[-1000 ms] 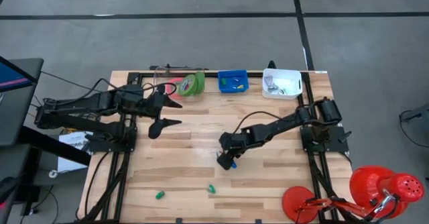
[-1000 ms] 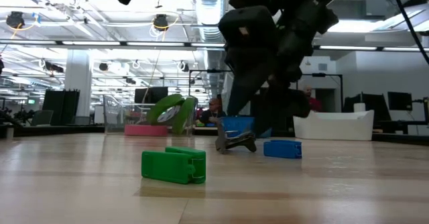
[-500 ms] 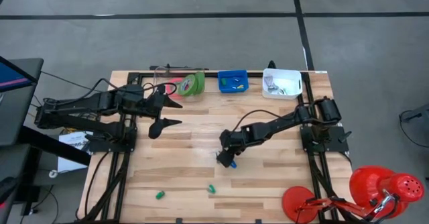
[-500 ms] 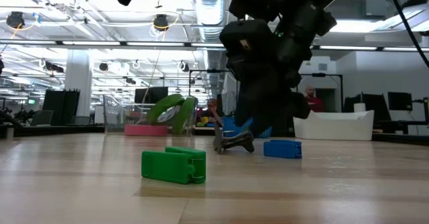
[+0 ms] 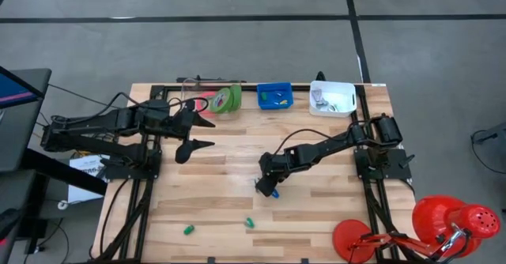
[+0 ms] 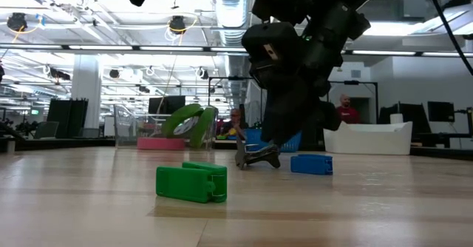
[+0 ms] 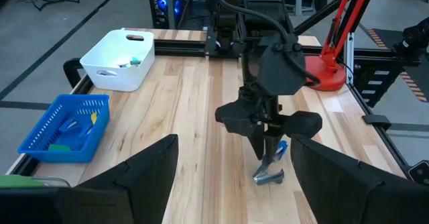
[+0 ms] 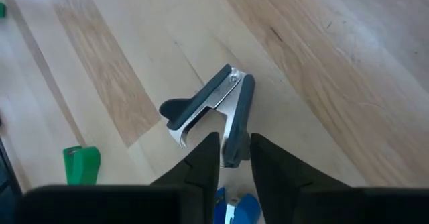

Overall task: Pick and place Stapler, Stapler remover, tape
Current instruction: Put the black staple remover into the white bin

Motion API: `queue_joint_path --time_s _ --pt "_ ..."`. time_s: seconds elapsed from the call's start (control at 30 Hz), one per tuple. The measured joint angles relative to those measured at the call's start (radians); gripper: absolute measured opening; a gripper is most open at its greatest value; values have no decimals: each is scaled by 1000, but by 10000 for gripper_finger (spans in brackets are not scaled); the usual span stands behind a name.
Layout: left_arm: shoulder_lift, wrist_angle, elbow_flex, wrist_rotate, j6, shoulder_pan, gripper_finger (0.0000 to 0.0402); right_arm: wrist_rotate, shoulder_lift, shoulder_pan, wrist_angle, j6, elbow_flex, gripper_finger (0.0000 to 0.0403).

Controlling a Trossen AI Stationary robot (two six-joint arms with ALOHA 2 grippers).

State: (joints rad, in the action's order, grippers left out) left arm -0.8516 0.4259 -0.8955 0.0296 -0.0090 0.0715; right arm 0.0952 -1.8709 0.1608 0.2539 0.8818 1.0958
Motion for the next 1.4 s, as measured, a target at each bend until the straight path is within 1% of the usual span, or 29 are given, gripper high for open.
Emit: queue_joint_path --time_s 0.23,0.47,1.0,1.27,1.4 --pt "0 0 0 0 0 0 278 -12 0 0 0 0 0 45" --pt "0 0 0 0 0 0 278 -14 0 0 0 1 0 4" --pt "0 0 0 0 0 0 278 -12 0 0 1 1 3 1" --pt "0 -5 0 0 0 0 278 -10 2 -1 6 -22 49 0" --pt "0 -7 0 0 0 0 278 -11 2 -14 46 -53 85 0"
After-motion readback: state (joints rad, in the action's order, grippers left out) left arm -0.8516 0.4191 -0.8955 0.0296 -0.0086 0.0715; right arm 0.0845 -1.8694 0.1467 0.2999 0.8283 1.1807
